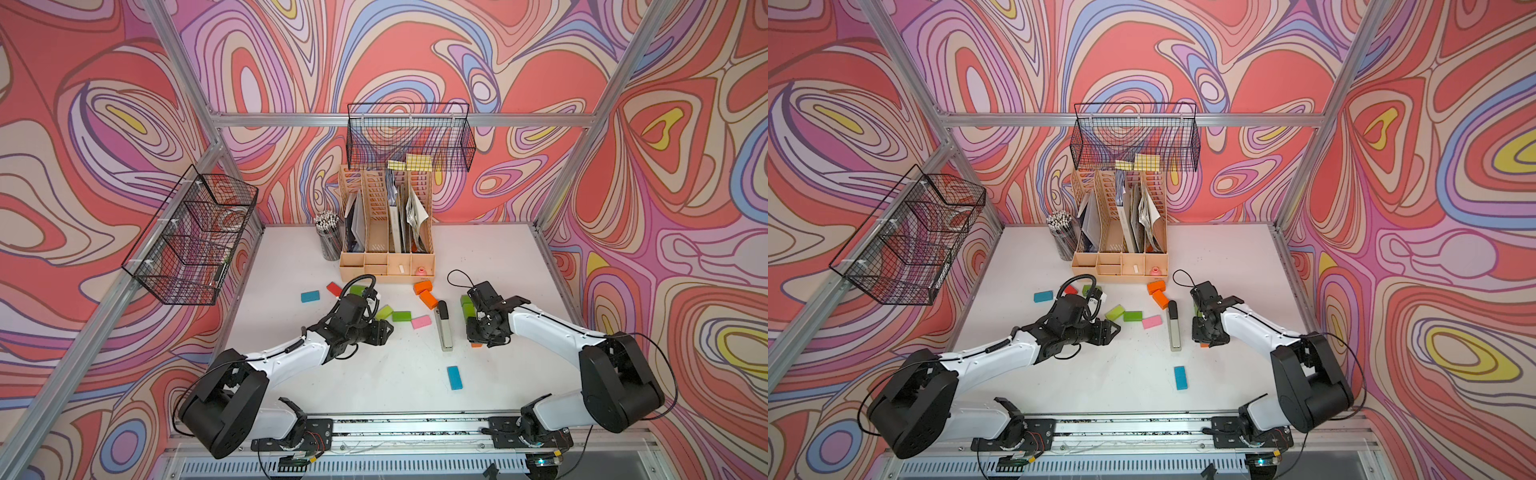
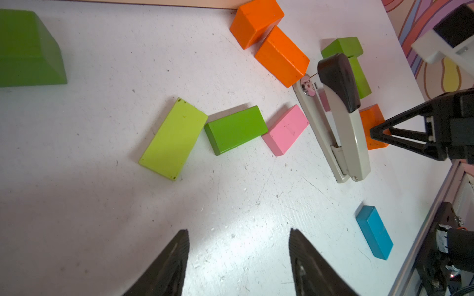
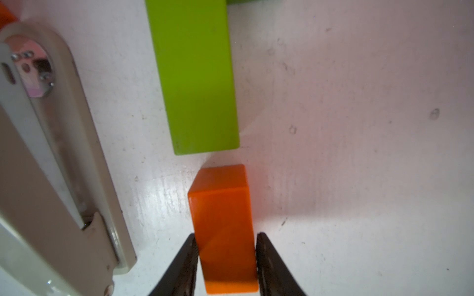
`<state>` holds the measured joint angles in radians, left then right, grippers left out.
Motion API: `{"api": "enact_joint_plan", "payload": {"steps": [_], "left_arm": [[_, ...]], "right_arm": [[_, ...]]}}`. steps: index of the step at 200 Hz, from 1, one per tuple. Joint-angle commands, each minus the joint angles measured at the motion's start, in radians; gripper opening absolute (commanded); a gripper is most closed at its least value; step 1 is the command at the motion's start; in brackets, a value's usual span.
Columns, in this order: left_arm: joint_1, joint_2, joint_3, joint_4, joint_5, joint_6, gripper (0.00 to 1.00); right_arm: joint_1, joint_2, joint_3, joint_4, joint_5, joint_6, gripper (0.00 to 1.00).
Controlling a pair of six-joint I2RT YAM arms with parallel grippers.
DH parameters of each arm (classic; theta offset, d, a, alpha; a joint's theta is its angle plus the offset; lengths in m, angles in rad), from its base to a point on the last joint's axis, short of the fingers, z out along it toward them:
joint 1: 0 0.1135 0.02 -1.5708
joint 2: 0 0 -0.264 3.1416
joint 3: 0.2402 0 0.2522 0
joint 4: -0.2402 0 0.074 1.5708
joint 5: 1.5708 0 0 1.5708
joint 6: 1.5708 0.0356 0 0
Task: Assemble the letter c with building blocks
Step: Assemble the building block at the center of the board.
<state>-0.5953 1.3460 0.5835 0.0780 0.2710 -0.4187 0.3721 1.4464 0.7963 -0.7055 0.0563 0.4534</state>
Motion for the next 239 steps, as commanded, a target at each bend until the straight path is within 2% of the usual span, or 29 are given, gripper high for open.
{"api": "enact_joint_plan", "payload": {"steps": [1,132,239], "left_arm": [[0.005,-0.002,0.007,-0.011,-0.006,0.018,0.64],[0.006,0.004,0.008,-0.012,-0.005,0.021,0.64],[0.008,0.004,0.008,-0.014,-0.004,0.021,0.64]], "right_arm": [[-0.005,0.007,0.002,0.019,0.014,-0.015,0.41],[-0.007,0.046,0.032,0.049,0.022,-0.050,0.33],[-0.022,0.068,0.037,0.066,0.022,-0.063,0.34]]}}
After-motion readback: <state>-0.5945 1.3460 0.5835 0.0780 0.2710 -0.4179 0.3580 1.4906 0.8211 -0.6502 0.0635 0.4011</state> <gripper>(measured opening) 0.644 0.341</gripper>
